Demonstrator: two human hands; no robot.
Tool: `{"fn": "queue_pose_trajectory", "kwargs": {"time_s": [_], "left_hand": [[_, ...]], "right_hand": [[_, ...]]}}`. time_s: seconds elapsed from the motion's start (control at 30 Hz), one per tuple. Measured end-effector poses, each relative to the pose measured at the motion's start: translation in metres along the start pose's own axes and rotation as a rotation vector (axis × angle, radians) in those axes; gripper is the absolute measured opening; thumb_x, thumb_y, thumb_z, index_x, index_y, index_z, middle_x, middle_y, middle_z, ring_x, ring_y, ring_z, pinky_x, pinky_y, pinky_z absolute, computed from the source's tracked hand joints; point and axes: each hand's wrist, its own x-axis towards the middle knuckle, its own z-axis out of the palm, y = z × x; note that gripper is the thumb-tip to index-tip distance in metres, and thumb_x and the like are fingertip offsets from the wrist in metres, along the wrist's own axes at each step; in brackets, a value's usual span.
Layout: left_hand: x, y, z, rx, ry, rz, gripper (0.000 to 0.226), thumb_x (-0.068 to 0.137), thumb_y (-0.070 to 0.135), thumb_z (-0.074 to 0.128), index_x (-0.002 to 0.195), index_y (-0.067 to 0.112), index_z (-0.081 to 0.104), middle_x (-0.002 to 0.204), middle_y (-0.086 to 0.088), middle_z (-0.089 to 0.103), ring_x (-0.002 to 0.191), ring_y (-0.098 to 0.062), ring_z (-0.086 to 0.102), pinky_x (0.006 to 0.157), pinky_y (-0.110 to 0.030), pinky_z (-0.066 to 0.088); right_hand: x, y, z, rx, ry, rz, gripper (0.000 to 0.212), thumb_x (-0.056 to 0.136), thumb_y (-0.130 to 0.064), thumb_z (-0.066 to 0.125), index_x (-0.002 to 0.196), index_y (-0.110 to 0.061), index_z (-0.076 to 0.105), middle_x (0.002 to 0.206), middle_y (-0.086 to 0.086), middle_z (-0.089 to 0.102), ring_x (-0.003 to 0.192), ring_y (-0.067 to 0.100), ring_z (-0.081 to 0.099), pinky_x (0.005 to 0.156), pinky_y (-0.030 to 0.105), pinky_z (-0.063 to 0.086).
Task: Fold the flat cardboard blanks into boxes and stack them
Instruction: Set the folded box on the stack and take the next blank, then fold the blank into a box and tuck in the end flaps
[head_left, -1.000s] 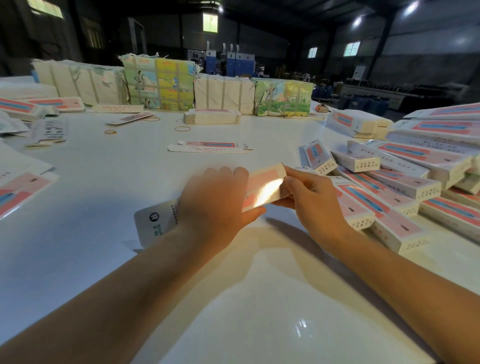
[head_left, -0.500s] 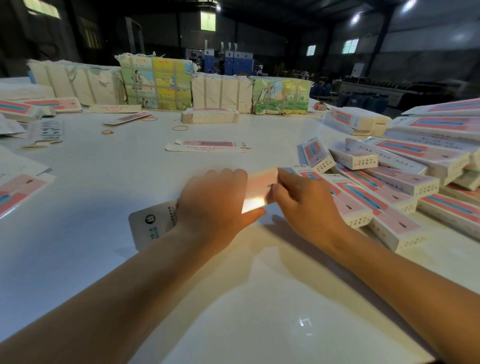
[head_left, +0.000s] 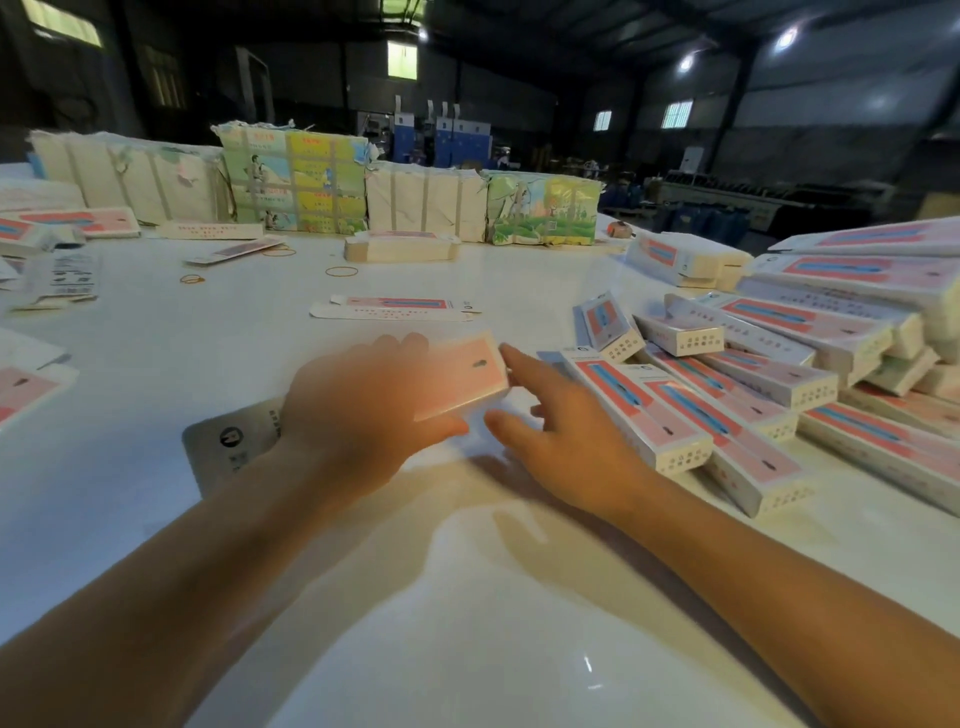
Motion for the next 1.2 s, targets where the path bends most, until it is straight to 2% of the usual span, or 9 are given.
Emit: {"fn": "queue_pose_trajectory", "kwargs": {"time_s": [0.13,0.23,0.3,0.4,0.5,0.67,0.87,1.0,1.2], "left_hand": [[-0.006,-0.011,0.003,0.001,-0.089,0.083,0.072,0.064,0.079,0.048,0.107,0.022,0.055,0.085,0.006,0.064,0.064,-0.015,0.060,0.050,-0.020,0.031],[-0.010,-0.006,0.012,-0.047,-0.012,0.191,0.068,0.062,0.076,0.062,0.095,0.016,0.065,0.073,0.003,0.065,0.053,-0.018,0.059,0.047,-0.021,0.034],[-0.010,-0.005,0.022,-0.044,0.069,0.231,0.071,0.067,0.075,0.048,0.096,0.013,0.067,0.075,0.000,0.066,0.055,-0.022,0.061,0.046,-0.028,0.042],[-0.005,-0.006,0.038,-0.073,0.178,0.265,0.078,0.082,0.072,0.028,0.107,0.008,0.064,0.093,-0.011,0.067,0.075,-0.034,0.063,0.063,-0.045,0.048],[0.000,-0.001,0.047,-0.126,0.230,0.244,0.064,0.086,0.063,0.032,0.118,0.013,0.054,0.112,-0.012,0.058,0.097,-0.039,0.054,0.079,-0.052,0.042],[-0.014,0.007,0.063,-0.397,0.046,0.144,0.050,0.081,0.069,0.036,0.105,0.028,0.051,0.092,0.012,0.059,0.086,-0.023,0.056,0.061,-0.048,0.052],[-0.011,0.013,0.054,-0.481,-0.151,0.069,0.036,0.069,0.053,0.042,0.081,0.030,0.067,0.080,0.007,0.059,0.072,-0.026,0.058,0.061,-0.045,0.050],[-0.010,0.021,0.045,-0.474,-0.170,0.030,0.044,0.067,0.053,0.040,0.081,0.023,0.070,0.079,0.008,0.060,0.070,-0.021,0.053,0.056,-0.036,0.047],[-0.006,0.023,0.039,-0.492,-0.282,-0.026,0.060,0.063,0.065,0.024,0.093,0.033,0.065,0.093,0.017,0.053,0.092,-0.011,0.047,0.074,-0.032,0.041]], "right_hand": [[-0.001,0.005,-0.007,-0.222,-0.189,-0.190,0.091,0.086,-0.020,0.064,0.147,-0.032,-0.003,0.160,-0.006,-0.003,0.144,0.009,0.002,0.113,0.016,0.006],[0.000,0.007,-0.004,-0.347,-0.181,-0.328,0.077,0.080,-0.011,0.070,0.146,-0.009,0.029,0.148,0.014,0.033,0.134,0.029,0.029,0.112,0.040,0.026],[0.001,0.008,-0.005,-0.361,-0.144,-0.345,0.068,0.078,-0.008,0.072,0.138,-0.002,0.042,0.133,0.016,0.049,0.120,0.031,0.043,0.100,0.045,0.037],[0.003,0.014,-0.006,-0.413,-0.107,-0.316,0.064,0.080,-0.014,0.073,0.136,-0.001,0.045,0.126,0.019,0.052,0.113,0.032,0.045,0.093,0.045,0.040],[0.008,0.019,-0.015,-0.431,-0.028,-0.186,0.059,0.085,-0.023,0.067,0.137,-0.007,0.043,0.122,0.017,0.050,0.111,0.030,0.041,0.091,0.047,0.040],[0.025,0.027,-0.071,-0.336,0.327,0.013,0.052,0.091,-0.030,0.059,0.140,-0.028,0.042,0.120,0.009,0.050,0.109,0.023,0.042,0.088,0.035,0.040],[0.045,0.082,-0.188,-0.675,0.654,0.150,0.029,0.091,-0.021,0.055,0.119,-0.026,0.057,0.114,0.007,0.050,0.104,0.023,0.045,0.078,0.030,0.041],[0.002,0.146,-0.232,-1.134,0.349,0.533,0.037,0.093,-0.027,0.046,0.130,-0.026,0.050,0.132,0.010,0.047,0.122,0.031,0.039,0.105,0.044,0.030],[0.004,0.135,-0.233,-1.178,0.268,0.547,0.041,0.093,-0.027,0.047,0.133,-0.024,0.047,0.139,0.011,0.043,0.126,0.032,0.037,0.107,0.048,0.029]]}}
